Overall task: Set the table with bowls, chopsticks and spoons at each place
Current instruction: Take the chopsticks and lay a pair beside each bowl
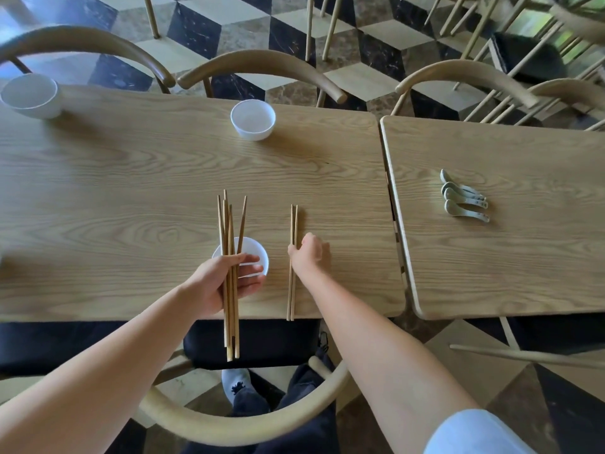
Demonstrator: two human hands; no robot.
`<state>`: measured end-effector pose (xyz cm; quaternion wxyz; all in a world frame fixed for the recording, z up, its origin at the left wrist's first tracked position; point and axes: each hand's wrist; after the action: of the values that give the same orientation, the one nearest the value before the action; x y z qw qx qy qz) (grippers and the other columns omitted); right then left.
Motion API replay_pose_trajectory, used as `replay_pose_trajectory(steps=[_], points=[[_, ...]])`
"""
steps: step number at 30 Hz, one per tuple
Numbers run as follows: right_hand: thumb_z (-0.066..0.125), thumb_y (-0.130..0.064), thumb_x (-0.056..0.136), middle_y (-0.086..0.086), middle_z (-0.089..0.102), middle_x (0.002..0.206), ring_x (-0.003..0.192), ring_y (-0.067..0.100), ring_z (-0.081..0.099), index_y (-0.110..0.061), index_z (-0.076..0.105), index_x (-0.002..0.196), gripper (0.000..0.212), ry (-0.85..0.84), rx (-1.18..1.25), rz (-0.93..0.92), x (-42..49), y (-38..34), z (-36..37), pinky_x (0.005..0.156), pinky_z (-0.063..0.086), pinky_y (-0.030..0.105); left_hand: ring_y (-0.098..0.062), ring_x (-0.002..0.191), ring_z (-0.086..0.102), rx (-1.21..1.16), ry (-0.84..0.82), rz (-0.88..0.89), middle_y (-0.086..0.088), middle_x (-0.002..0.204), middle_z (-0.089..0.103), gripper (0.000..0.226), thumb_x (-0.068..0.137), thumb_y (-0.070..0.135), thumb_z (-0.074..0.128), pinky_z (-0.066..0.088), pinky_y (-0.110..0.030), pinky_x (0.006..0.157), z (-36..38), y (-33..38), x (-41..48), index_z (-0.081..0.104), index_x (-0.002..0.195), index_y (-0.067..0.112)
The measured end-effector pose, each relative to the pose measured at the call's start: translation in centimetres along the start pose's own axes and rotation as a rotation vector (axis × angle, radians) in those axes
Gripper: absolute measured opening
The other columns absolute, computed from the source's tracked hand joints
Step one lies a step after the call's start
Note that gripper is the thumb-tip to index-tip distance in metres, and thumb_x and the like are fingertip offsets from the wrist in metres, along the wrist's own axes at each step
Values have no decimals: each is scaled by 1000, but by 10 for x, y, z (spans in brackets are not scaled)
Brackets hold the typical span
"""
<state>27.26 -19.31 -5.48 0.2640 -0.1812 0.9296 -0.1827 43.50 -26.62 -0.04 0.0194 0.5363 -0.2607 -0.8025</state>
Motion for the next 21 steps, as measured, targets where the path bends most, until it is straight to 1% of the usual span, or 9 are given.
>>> replay_pose_trajectory(steps=[1, 4, 6, 8, 11, 14, 16, 19, 21], points=[[64, -31, 89, 8, 65, 102, 97, 30, 63, -14, 57, 89, 19, 0, -18, -26, 8, -4, 1, 75, 48, 32, -27, 81, 74, 3, 2, 5, -13, 90, 75, 25, 101, 17, 51, 63, -37, 74, 2, 1, 5, 67, 113, 1], [66, -29, 89, 11, 62, 116, 108, 31, 60, -10, 58, 106, 27, -31, -64, -60, 24, -10, 9, 88, 48, 35, -27, 83, 74, 3, -2, 4, -14, 92, 74, 24, 101, 17, 52, 61, -39, 81, 7, 1, 16, 68, 111, 3], [65, -24, 89, 11, 60, 118, 112, 31, 59, -10, 55, 110, 26, -55, -84, -65, 29, -9, 16, 90, 47, 36, -27, 81, 73, -6, -4, -1, -13, 92, 73, 22, 100, 17, 53, 60, -40, 84, 9, 0, 23, 69, 107, 3], [56, -17, 93, 12, 57, 118, 111, 32, 57, -10, 53, 113, 21, -83, -48, -74, 32, -6, 20, 85, 44, 34, -26, 78, 73, -24, -9, -6, -12, 89, 71, 20, 99, 17, 55, 61, -39, 82, 12, -1, 27, 69, 104, 4], [44, -13, 96, 14, 54, 118, 108, 33, 55, -6, 48, 121, 26, -123, -44, -142, 36, -3, 20, 77, 37, 32, -26, 77, 73, -37, -23, -15, -11, 86, 71, 19, 100, 17, 54, 61, -37, 78, 16, -2, 30, 67, 105, 5], [40, -15, 99, 14, 56, 117, 107, 33, 56, -6, 49, 120, 25, -120, -41, -151, 39, -2, 20, 75, 36, 30, -26, 77, 73, -46, -19, -16, -10, 84, 71, 18, 100, 17, 53, 62, -36, 75, 17, -1, 31, 66, 105, 6], [37, -16, 100, 14, 56, 116, 107, 33, 56, -7, 49, 120, 25, -132, -31, -143, 40, -1, 20, 75, 35, 30, -26, 78, 73, -46, -14, -17, -10, 83, 72, 18, 100, 18, 54, 62, -37, 77, 18, -1, 32, 67, 104, 6], [39, -13, 99, 14, 56, 116, 106, 33, 56, -7, 50, 120, 25, -144, -67, -153, 43, 1, 19, 75, 36, 31, -26, 79, 73, -36, -7, -18, -10, 84, 73, 19, 101, 18, 53, 60, -39, 82, 20, -1, 35, 67, 106, 6], [41, -12, 98, 15, 57, 116, 105, 33, 56, -8, 51, 120, 25, -153, -55, -146, 44, 0, 17, 75, 37, 31, -26, 79, 74, -31, -1, -18, -10, 83, 73, 20, 101, 18, 52, 62, -37, 79, 21, -2, 35, 67, 107, 5]])
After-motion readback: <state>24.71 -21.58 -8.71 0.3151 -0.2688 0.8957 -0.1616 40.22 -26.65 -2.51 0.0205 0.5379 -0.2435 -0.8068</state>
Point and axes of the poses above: each hand's wrist, its own x-axis towards the middle knuckle, its own z-axis out of the palm, y = z × x
